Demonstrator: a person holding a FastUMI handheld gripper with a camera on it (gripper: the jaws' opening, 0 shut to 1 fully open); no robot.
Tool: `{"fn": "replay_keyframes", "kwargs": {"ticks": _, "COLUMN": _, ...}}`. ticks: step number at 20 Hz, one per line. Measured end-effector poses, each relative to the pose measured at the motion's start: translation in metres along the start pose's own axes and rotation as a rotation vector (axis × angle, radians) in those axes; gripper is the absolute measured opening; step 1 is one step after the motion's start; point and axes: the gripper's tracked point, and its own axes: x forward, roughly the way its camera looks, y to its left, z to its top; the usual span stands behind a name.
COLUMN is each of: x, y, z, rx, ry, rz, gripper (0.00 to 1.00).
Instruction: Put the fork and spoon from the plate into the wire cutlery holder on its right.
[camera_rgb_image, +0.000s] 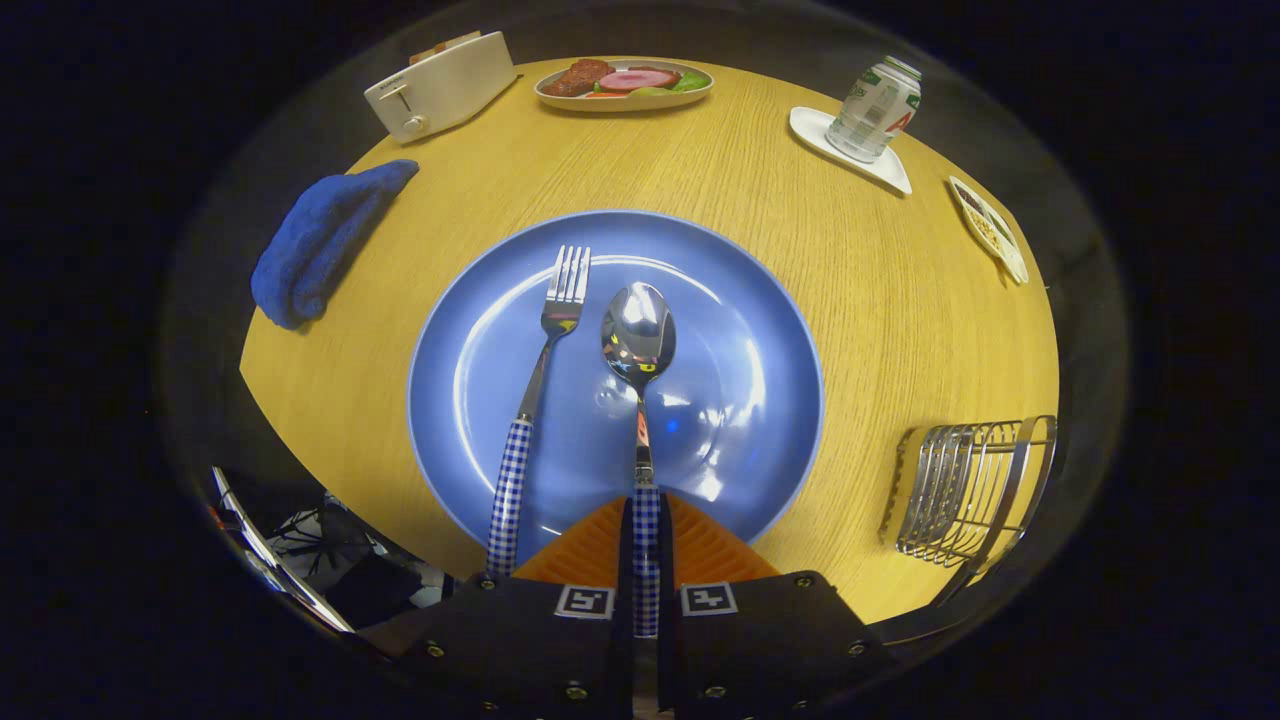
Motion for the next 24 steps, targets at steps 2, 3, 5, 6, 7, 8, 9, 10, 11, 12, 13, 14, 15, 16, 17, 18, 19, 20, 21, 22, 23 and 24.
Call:
{"fn": "replay_keyframes", "kwargs": {"ticks": 2, "x": -0.013, "y": -0.010, "z": -0.003, "rx": -0.049, "ry": 0.022, "rz": -0.017, "gripper": 0.10}}
{"fn": "replay_keyframes", "kwargs": {"ticks": 3, "x": -0.021, "y": -0.016, "z": -0.004, "rx": -0.073, "ry": 0.026, "rz": -0.025, "gripper": 0.10}}
{"fn": "replay_keyframes", "kwargs": {"ticks": 5, "x": -0.042, "y": -0.030, "z": -0.006, "rx": -0.121, "ry": 0.036, "rz": -0.046, "gripper": 0.10}}
{"fn": "replay_keyframes", "kwargs": {"ticks": 6, "x": -0.053, "y": -0.039, "z": -0.008, "rx": -0.143, "ry": 0.042, "rz": -0.056, "gripper": 0.10}}
{"fn": "replay_keyframes", "kwargs": {"ticks": 7, "x": -0.061, "y": -0.047, "z": -0.010, "rx": -0.157, "ry": 0.046, "rz": -0.071, "gripper": 0.10}}
{"fn": "replay_keyframes", "kwargs": {"ticks": 8, "x": -0.071, "y": -0.057, "z": -0.015, "rx": -0.173, "ry": 0.057, "rz": -0.088, "gripper": 0.10}}
{"fn": "replay_keyframes", "kwargs": {"ticks": 9, "x": -0.081, "y": -0.069, "z": -0.021, "rx": -0.194, "ry": 0.070, "rz": -0.112, "gripper": 0.10}}
{"fn": "replay_keyframes", "kwargs": {"ticks": 10, "x": -0.095, "y": -0.085, "z": -0.026, "rx": -0.205, "ry": 0.083, "rz": -0.135, "gripper": 0.10}}
{"fn": "replay_keyframes", "kwargs": {"ticks": 11, "x": -0.104, "y": -0.097, "z": -0.030, "rx": -0.207, "ry": 0.086, "rz": -0.151, "gripper": 0.10}}
{"fn": "replay_keyframes", "kwargs": {"ticks": 12, "x": -0.115, "y": -0.110, "z": -0.034, "rx": -0.203, "ry": 0.091, "rz": -0.166, "gripper": 0.10}}
{"fn": "replay_keyframes", "kwargs": {"ticks": 13, "x": -0.124, "y": -0.116, "z": -0.044, "rx": -0.191, "ry": 0.111, "rz": -0.152, "gripper": 0.10}}
{"fn": "replay_keyframes", "kwargs": {"ticks": 14, "x": -0.132, "y": -0.123, "z": -0.052, "rx": -0.166, "ry": 0.135, "rz": -0.139, "gripper": 0.10}}
{"fn": "replay_keyframes", "kwargs": {"ticks": 15, "x": -0.139, "y": -0.132, "z": -0.060, "rx": -0.150, "ry": 0.151, "rz": -0.129, "gripper": 0.10}}
{"fn": "replay_keyframes", "kwargs": {"ticks": 16, "x": -0.147, "y": -0.141, "z": -0.066, "rx": -0.130, "ry": 0.171, "rz": -0.125, "gripper": 0.10}}
{"fn": "replay_keyframes", "kwargs": {"ticks": 17, "x": -0.150, "y": -0.153, "z": -0.071, "rx": -0.117, "ry": 0.190, "rz": -0.129, "gripper": 0.10}}
{"fn": "replay_keyframes", "kwargs": {"ticks": 18, "x": -0.153, "y": -0.165, "z": -0.075, "rx": -0.113, "ry": 0.208, "rz": -0.136, "gripper": 0.10}}
{"fn": "replay_keyframes", "kwargs": {"ticks": 19, "x": -0.154, "y": -0.176, "z": -0.079, "rx": -0.113, "ry": 0.224, "rz": -0.142, "gripper": 0.10}}
{"fn": "replay_keyframes", "kwargs": {"ticks": 20, "x": -0.156, "y": -0.185, "z": -0.084, "rx": -0.124, "ry": 0.258, "rz": -0.143, "gripper": 0.10}}
{"fn": "replay_keyframes", "kwargs": {"ticks": 21, "x": -0.157, "y": -0.193, "z": -0.089, "rx": -0.142, "ry": 0.295, "rz": -0.148, "gripper": 0.10}}
{"fn": "replay_keyframes", "kwargs": {"ticks": 22, "x": -0.155, "y": -0.200, "z": -0.089, "rx": -0.167, "ry": 0.327, "rz": -0.153, "gripper": 0.10}}
{"fn": "replay_keyframes", "kwargs": {"ticks": 23, "x": -0.151, "y": -0.205, "z": -0.092, "rx": -0.196, "ry": 0.364, "rz": -0.151, "gripper": 0.10}}
{"fn": "replay_keyframes", "kwargs": {"ticks": 24, "x": -0.147, "y": -0.209, "z": -0.093, "rx": -0.223, "ry": 0.404, "rz": -0.149, "gripper": 0.10}}
